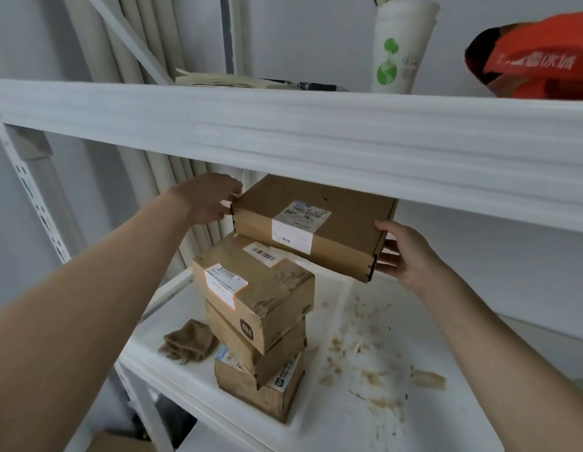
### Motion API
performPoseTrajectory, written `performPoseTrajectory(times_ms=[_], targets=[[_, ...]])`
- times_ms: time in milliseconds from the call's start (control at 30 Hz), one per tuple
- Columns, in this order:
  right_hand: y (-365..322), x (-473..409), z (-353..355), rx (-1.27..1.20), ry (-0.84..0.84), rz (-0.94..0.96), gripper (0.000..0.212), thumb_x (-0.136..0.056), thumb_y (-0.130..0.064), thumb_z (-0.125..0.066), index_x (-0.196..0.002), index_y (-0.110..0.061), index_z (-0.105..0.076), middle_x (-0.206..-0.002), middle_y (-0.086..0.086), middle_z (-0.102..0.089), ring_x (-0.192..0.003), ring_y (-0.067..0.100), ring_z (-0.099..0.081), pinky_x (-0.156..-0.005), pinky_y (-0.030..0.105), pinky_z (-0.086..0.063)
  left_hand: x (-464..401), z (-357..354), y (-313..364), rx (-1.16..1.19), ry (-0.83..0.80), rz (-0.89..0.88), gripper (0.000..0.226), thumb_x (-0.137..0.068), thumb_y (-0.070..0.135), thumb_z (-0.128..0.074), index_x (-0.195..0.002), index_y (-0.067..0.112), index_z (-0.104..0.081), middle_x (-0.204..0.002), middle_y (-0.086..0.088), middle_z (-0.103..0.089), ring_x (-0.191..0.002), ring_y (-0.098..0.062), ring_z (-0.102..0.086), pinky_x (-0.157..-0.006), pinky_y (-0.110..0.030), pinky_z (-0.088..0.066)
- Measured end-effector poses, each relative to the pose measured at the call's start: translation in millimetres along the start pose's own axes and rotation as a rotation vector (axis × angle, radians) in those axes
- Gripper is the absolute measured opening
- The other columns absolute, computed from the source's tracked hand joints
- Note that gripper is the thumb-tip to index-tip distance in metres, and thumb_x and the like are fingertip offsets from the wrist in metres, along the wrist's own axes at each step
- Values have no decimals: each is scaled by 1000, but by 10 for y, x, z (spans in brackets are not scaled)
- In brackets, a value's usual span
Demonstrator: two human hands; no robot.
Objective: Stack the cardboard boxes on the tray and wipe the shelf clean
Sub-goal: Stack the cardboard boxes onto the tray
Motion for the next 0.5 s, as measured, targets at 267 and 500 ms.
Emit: performPoseTrajectory(times_ms=[267, 500], targets=[[51, -287, -274, -2, 79, -17, 15, -88, -29, -64, -101, -22, -61, -97, 6, -62, -86, 24, -60, -77, 36, -52, -424, 309, -225, 435, -101, -40, 17, -94, 23, -48, -107, 12, -52, -103, -10, -55, -79, -21, -54, -65, -27, -40], [262, -539, -398, 109, 135, -103, 46, -84, -51, -68, -117, -20, -62, -113, 7, -60, -103, 24, -62, -84, 40, -55, -767, 475, -615, 559, -223, 65, 50, -89, 50, -52, -112, 6, -57, -108, -12, -59, -86, -26, -58, -70, -30, -41]])
Point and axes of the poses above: each hand's wrist, its own x-axis away from the middle knuckle, its own z-axis out of the back of the hand, y = z × x, the point moved 5 cm from there along -x, towards the middle knuckle
